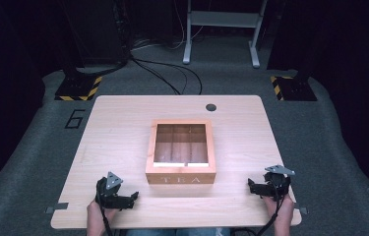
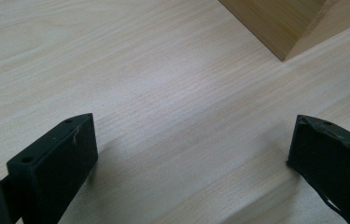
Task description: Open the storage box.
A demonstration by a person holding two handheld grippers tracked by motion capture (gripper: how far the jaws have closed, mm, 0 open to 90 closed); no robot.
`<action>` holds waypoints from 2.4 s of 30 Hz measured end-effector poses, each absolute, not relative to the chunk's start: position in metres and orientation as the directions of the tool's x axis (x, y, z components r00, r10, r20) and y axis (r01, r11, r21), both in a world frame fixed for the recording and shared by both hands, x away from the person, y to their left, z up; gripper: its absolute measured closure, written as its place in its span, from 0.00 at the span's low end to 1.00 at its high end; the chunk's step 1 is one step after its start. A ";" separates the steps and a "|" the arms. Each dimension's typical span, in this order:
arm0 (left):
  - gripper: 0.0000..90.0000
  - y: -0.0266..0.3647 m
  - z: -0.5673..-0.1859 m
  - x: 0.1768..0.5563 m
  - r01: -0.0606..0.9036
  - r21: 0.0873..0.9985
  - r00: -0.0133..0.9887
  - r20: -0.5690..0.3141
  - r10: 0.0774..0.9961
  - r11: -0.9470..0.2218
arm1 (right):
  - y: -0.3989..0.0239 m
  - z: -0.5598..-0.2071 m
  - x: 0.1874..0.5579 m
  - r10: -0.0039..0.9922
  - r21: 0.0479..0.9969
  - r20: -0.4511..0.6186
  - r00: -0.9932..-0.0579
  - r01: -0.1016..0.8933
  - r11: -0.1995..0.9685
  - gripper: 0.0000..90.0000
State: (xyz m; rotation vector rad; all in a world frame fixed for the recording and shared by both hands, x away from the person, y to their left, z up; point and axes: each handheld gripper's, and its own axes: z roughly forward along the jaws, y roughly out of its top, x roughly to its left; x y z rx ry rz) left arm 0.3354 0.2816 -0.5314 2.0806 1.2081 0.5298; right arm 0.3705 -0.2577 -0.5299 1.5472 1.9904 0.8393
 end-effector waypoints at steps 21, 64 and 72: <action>0.01 0.282 -0.531 0.336 0.606 0.717 0.485 0.011 0.874 -0.345 | -0.258 -0.530 0.370 0.969 0.717 0.000 -0.245 0.676 0.171 0.00; 0.03 0.227 -0.498 0.368 0.458 0.828 0.626 -0.041 0.778 -0.324 | -0.258 -0.530 0.371 0.970 0.720 0.000 -0.244 0.673 0.169 0.00; 0.13 0.221 -0.497 0.370 0.430 0.847 0.654 -0.054 0.754 -0.312 | -0.258 -0.530 0.371 0.970 0.720 0.000 -0.244 0.673 0.169 0.00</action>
